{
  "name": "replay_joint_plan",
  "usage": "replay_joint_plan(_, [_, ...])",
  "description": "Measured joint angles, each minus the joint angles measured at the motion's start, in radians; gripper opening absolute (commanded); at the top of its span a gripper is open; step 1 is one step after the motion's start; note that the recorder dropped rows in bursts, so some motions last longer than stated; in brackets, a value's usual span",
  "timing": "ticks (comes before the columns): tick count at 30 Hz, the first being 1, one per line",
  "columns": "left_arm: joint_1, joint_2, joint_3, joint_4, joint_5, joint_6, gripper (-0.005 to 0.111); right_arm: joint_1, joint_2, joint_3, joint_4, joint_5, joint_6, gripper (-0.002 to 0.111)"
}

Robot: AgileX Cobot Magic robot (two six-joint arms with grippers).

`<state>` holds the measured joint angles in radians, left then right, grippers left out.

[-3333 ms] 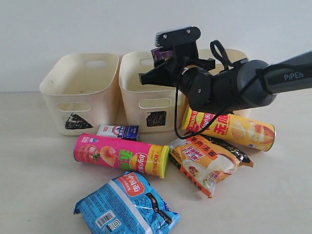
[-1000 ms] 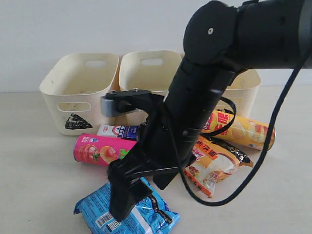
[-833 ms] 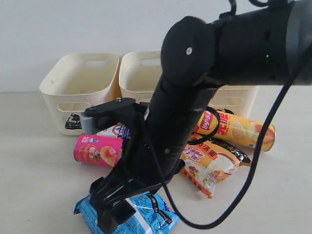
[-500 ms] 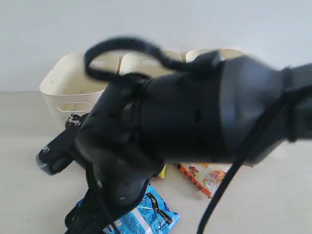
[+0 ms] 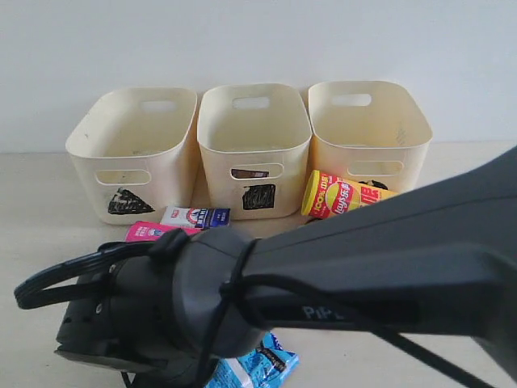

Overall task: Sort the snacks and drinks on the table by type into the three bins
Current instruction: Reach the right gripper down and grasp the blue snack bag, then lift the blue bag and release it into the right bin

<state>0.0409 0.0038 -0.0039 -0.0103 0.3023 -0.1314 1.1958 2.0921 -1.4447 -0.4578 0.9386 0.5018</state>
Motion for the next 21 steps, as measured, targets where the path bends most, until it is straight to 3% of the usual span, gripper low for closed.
replay_joint_plan(15, [0.0,0.0,0.0,0.0,0.0,0.0,0.004,0.031,0.038,-0.01,-0.027,-0.035,0.019,0.086])
replay_joint_plan(18, [0.0,0.0,0.0,0.0,0.0,0.0,0.004,0.031,0.044,-0.01,-0.045,-0.033,0.022,0.072])
replay_joint_plan(21, [0.0,0.0,0.0,0.0,0.0,0.0,0.004,0.031,0.046,-0.012,-0.056,-0.02,0.022,0.042])
